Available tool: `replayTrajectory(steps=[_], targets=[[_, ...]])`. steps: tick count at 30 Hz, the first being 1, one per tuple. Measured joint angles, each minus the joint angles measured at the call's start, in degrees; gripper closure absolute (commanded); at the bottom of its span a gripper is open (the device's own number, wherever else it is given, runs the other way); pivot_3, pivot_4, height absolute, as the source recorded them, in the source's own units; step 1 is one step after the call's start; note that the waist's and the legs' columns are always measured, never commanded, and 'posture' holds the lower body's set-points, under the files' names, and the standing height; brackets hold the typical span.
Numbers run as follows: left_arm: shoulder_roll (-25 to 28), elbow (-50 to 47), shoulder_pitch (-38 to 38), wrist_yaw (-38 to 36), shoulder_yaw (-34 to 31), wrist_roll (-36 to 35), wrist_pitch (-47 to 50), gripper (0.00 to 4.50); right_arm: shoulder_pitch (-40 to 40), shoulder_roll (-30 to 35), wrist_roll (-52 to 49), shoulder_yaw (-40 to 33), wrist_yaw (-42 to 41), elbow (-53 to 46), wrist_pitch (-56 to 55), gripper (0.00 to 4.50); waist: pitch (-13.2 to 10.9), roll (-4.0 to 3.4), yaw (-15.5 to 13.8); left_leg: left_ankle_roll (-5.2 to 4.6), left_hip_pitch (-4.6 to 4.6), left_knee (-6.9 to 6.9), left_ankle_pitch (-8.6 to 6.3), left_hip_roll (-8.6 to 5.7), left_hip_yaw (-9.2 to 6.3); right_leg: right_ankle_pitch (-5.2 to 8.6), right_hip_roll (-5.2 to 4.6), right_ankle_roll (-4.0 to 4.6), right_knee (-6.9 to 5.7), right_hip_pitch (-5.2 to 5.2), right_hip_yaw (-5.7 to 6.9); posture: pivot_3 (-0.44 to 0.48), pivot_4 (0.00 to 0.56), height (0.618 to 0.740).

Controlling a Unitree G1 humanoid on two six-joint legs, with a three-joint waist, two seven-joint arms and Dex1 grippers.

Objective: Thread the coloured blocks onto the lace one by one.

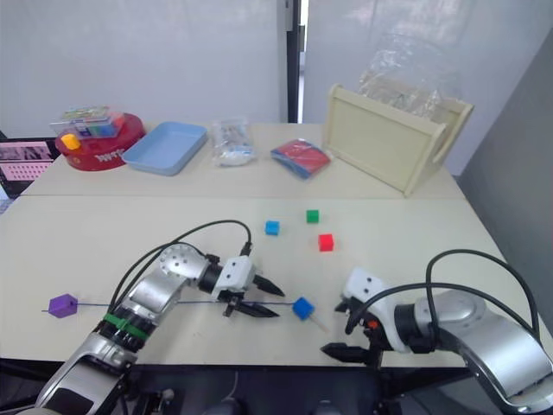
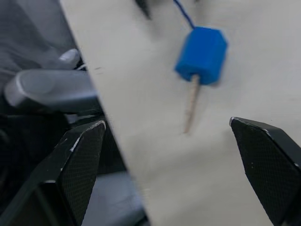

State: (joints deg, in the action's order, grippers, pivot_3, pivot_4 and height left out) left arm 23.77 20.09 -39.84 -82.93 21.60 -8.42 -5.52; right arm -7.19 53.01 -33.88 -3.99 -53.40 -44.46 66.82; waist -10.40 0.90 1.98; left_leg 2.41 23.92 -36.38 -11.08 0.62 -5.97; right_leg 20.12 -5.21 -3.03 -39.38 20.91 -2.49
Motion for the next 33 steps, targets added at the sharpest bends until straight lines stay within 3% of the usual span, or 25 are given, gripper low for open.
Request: replayTrajectory(steps=[11,19,32,33], targets=[[-9.64,20.39,-11.01,-5.81,2.19,3.21,-13.76,2.44,5.81,-4.97,-3.48,-3.94,11.59,-6.96,4.24,0.00,0.00,0.01,0.19,-0.20,0.18,-0.24,-0.12,-0.03,-0.02,0.00,0.00,-0.01,0.03,-0.03,0.07,0.000,0.150,0.740],[-9.53,26.11,-15.95,-9.24,2.35,1.19,-14.58,0.04,8.13,-6.67,-5.79,-6.17,16.93,-9.00,5.93,0.00,0.00,0.01,0.40,-0.22,0.18,-0.28,-0.13,-0.03,-0.06,0.00,0.01,-0.02,0.02,-0.03,0.07,0.000,0.150,0.740],[-14.93,37.23,-19.50,-9.28,4.58,6.31,-24.51,0.04,8.50,-6.56,-6.62,-6.15,19.19,-8.98,5.25,0.00,-0.01,0.02,0.37,-0.24,0.22,-0.32,-0.14,-0.07,-0.08,0.01,-0.01,-0.03,0.02,-0.03,0.09,0.000,0.150,0.740],[-15.34,38.06,-19.87,-9.06,4.50,6.79,-24.58,0.29,8.71,-6.56,-6.76,-6.15,19.31,-8.98,5.04,0.00,-0.01,0.02,0.40,-0.24,0.22,-0.32,-0.14,-0.06,-0.08,0.01,0.00,-0.03,0.02,-0.03,0.09,0.000,0.150,0.740]])
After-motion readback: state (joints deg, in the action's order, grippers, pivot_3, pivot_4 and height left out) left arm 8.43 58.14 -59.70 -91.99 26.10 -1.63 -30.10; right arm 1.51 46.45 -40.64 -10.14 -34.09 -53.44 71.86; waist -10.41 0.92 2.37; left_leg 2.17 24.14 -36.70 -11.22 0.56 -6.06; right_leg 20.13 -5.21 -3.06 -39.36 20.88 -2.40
